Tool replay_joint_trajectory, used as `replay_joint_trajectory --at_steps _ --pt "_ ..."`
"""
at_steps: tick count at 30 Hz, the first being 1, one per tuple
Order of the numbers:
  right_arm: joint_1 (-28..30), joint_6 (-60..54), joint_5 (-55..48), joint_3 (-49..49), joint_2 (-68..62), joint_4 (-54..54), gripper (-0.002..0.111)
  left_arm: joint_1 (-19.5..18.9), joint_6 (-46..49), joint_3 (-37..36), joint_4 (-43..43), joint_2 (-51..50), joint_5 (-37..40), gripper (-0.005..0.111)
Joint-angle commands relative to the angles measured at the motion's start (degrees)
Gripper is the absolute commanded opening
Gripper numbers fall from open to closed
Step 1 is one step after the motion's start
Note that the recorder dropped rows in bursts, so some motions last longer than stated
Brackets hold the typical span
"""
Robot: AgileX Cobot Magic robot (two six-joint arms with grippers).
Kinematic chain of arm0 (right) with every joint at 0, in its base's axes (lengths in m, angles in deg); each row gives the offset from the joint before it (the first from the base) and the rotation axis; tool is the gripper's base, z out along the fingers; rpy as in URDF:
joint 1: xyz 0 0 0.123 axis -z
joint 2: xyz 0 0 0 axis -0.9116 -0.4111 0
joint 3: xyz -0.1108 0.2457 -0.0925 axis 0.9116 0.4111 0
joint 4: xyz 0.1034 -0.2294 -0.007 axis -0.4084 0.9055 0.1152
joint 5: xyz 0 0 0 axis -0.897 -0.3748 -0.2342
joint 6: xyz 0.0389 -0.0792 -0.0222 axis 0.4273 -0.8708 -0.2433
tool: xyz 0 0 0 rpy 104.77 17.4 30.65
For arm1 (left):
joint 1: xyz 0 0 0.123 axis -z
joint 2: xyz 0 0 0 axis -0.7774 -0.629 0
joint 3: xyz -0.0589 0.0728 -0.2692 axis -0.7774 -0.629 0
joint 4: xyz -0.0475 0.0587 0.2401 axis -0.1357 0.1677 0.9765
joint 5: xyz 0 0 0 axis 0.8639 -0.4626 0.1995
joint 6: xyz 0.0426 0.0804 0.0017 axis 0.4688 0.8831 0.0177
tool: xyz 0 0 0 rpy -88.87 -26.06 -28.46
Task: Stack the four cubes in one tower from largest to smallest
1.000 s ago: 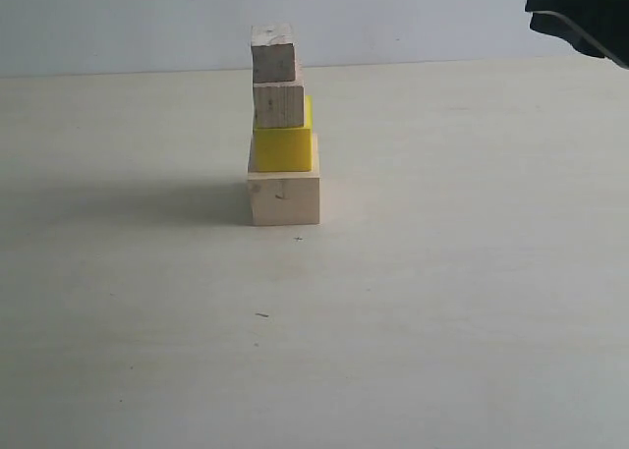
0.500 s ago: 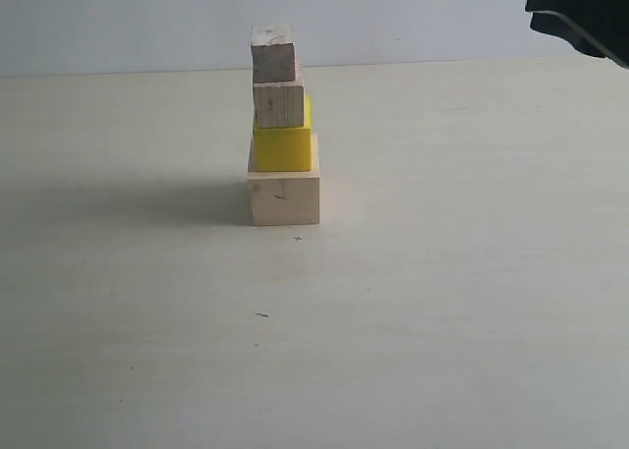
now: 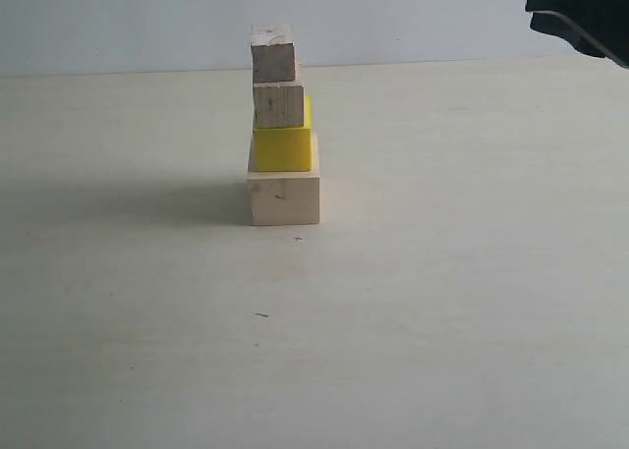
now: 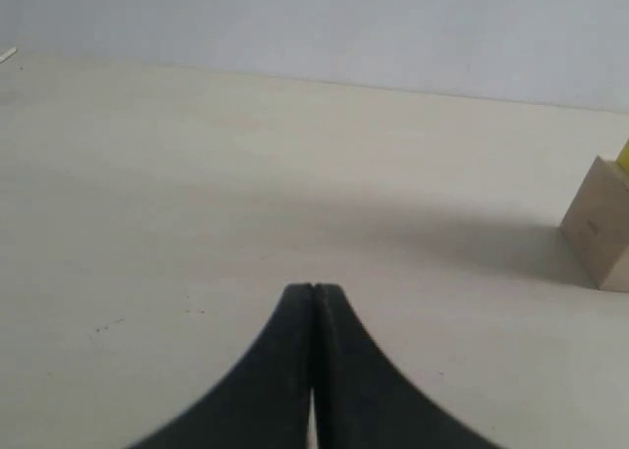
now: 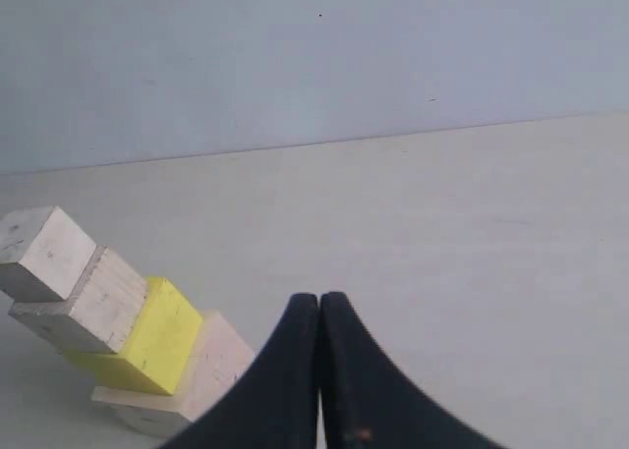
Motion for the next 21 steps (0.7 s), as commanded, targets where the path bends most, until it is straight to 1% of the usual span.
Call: replay_joint_trajectory --at_steps 1,21 --pt "0.4 -0.2 0.2 0.2 0.3 0.4 0.0 0.4 0.1 -0.2 0.6 0.4 -1.0 0.0" --pt "0.4 -0.2 0.2 0.2 0.3 0.4 0.0 0.4 -0.2 -0.2 0.0 0.4 -0.7 0.0"
